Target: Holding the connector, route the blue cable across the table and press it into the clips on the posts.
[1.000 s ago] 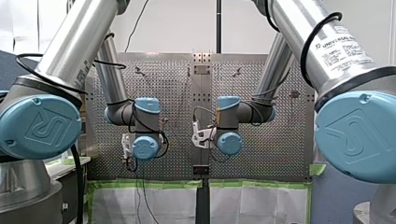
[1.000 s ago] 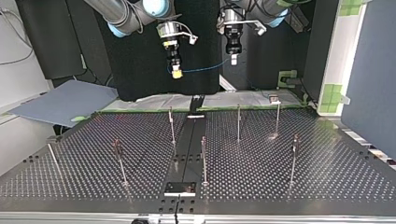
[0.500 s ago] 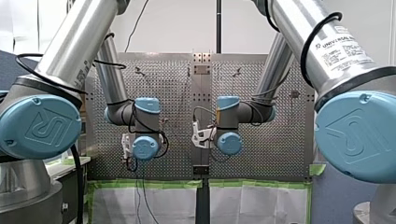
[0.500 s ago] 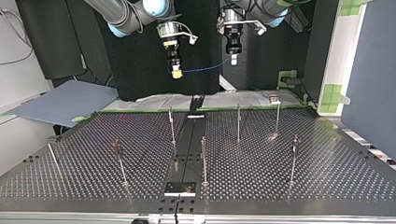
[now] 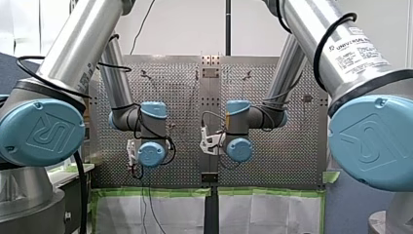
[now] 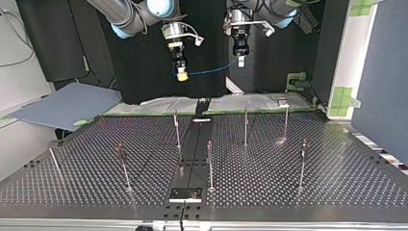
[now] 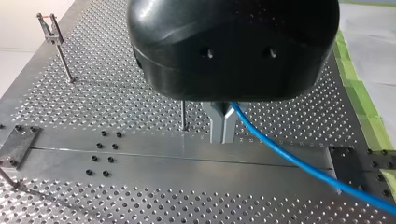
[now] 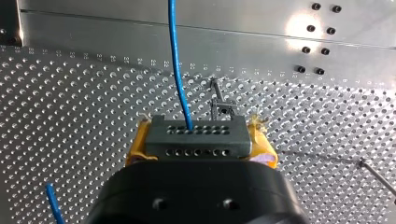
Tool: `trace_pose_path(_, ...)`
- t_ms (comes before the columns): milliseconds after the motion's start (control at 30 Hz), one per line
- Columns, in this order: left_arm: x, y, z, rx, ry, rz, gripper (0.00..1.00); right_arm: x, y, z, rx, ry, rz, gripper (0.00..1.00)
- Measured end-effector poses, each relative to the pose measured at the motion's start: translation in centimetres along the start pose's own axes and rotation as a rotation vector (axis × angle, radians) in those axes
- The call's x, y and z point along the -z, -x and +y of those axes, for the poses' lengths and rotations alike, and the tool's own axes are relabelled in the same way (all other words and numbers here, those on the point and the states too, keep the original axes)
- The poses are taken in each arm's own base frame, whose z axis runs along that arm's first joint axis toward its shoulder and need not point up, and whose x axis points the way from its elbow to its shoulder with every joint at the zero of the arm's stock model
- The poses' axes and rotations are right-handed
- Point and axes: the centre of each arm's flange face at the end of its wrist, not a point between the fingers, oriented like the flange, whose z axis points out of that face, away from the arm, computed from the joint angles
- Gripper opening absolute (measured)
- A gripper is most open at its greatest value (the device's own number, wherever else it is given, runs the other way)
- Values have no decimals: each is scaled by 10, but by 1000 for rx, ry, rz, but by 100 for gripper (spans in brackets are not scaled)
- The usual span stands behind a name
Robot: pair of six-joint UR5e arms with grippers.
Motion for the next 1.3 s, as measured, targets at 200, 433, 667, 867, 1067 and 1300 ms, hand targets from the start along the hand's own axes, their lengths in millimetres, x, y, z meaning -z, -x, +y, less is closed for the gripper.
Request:
trace_pose_path(200,0,0,0,0,1,0,0,0,0,0,0,0,0,0)
trace_pose_path(433,0,0,0,0,1,0,0,0,0,0,0,0,0,0)
trace_pose_path(667,0,0,0,0,1,0,0,0,0,0,0,0,0,0)
trace_pose_path(867,-3,2,2,-16,-3,14,0,-2,7,-3,20,11,-24,0)
trace_pose_path(1067,1,-1,5,-44,-2,56,0,3,28,-2,46,27,-98,0)
trace_pose_path(1300,4,-4,7,-62,-1,85,0,10,36,0,66,22,-163,0)
